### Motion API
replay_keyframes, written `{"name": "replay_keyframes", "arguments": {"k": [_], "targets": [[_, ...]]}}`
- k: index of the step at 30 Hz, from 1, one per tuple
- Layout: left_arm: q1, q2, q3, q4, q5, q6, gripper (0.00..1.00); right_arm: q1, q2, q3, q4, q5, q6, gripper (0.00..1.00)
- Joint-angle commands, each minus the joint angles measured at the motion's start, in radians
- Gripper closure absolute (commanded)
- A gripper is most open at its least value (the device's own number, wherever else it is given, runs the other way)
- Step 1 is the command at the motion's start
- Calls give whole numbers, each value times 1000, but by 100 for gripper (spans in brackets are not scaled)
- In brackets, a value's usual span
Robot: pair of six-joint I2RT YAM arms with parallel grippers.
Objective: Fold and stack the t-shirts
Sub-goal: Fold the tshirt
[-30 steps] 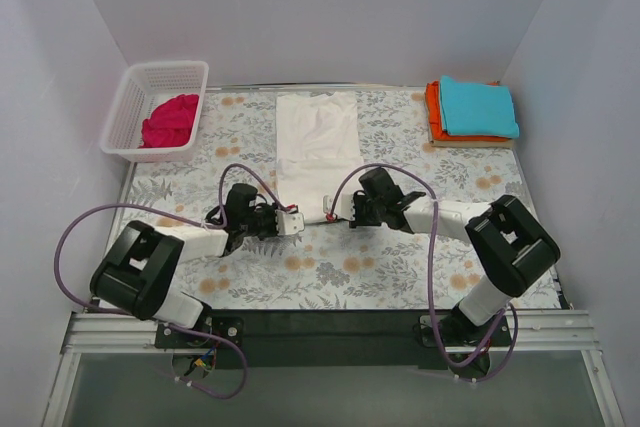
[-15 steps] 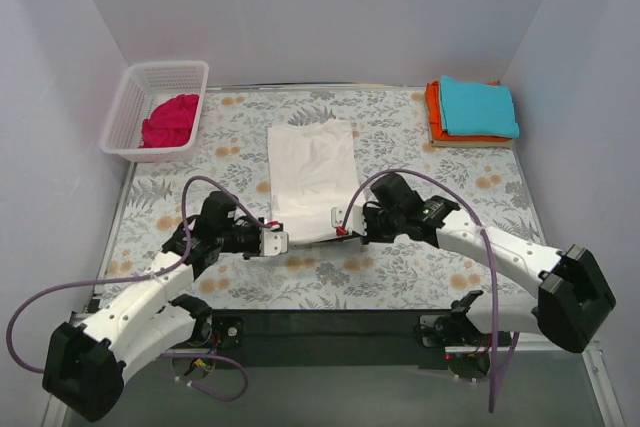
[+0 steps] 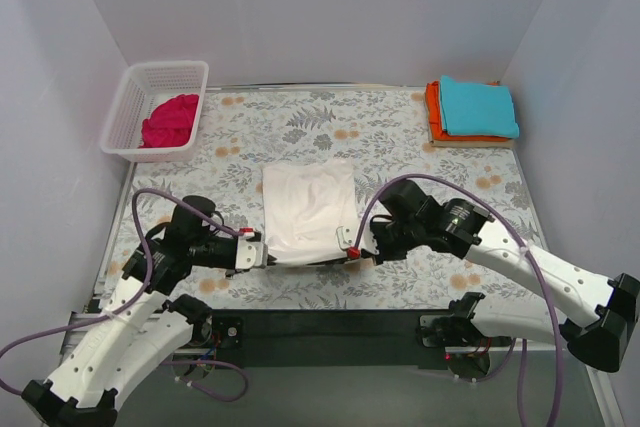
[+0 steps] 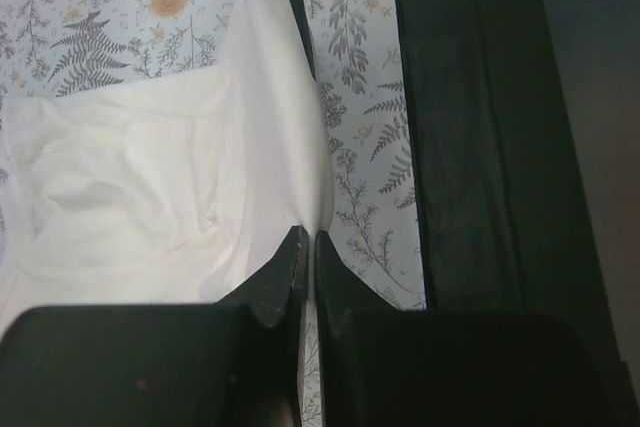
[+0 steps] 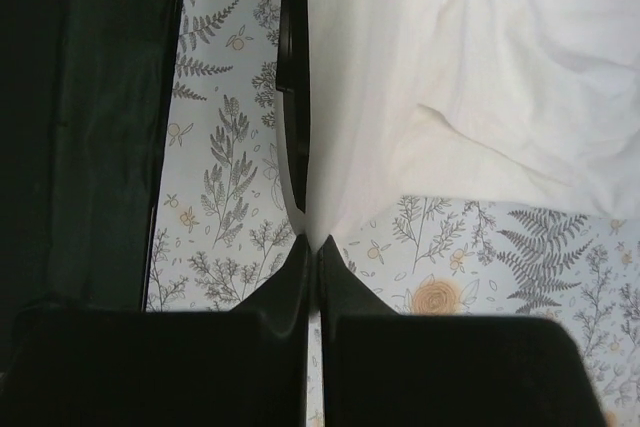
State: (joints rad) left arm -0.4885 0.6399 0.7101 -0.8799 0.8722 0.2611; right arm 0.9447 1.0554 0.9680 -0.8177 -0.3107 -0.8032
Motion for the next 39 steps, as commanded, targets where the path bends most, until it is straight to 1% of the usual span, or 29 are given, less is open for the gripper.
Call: {"name": "replay_keyframes", "arguments": {"k": [1,2,3,4,5,7,8,9,11,15,18,23,26,32,39], "targets": [[-2,33,107,-22,40,-209,100,-4,15,105,-103,45,6,99],[-2,44,120,-27,47,-251,100,-18,29,127,-104,47,-5,99],[-2,53,130,-28,53,-255,100,-27,40,145,-109,44,-10,99],[-2,56,131,-16,39,-290,100,-40,66,179,-115,23,-13,99],[-1,46,118,20,28,-333,100,-61,81,193,-115,12,-24,99],[1,34,103,57,-1,-358,100,-81,127,221,-123,-10,-42,99],[1,30,89,100,-40,-376,100,-105,141,244,-123,-16,-54,99],[1,33,86,119,-59,-425,100,-119,156,258,-124,-22,-77,99],[10,50,89,137,-70,-444,100,-170,202,299,-126,-48,-97,99],[56,105,95,179,-78,-494,100,-214,271,350,-132,-79,-142,99],[126,153,107,194,-46,-487,100,-242,319,376,-129,-90,-175,99],[241,280,143,234,22,-494,100,-288,414,443,-127,-110,-217,99],[290,343,160,242,59,-458,100,-296,457,486,-129,-113,-231,99],[352,452,207,246,111,-419,100,-314,540,566,-129,-113,-257,99],[384,552,250,274,131,-419,100,-339,623,637,-132,-120,-286,99]]}}
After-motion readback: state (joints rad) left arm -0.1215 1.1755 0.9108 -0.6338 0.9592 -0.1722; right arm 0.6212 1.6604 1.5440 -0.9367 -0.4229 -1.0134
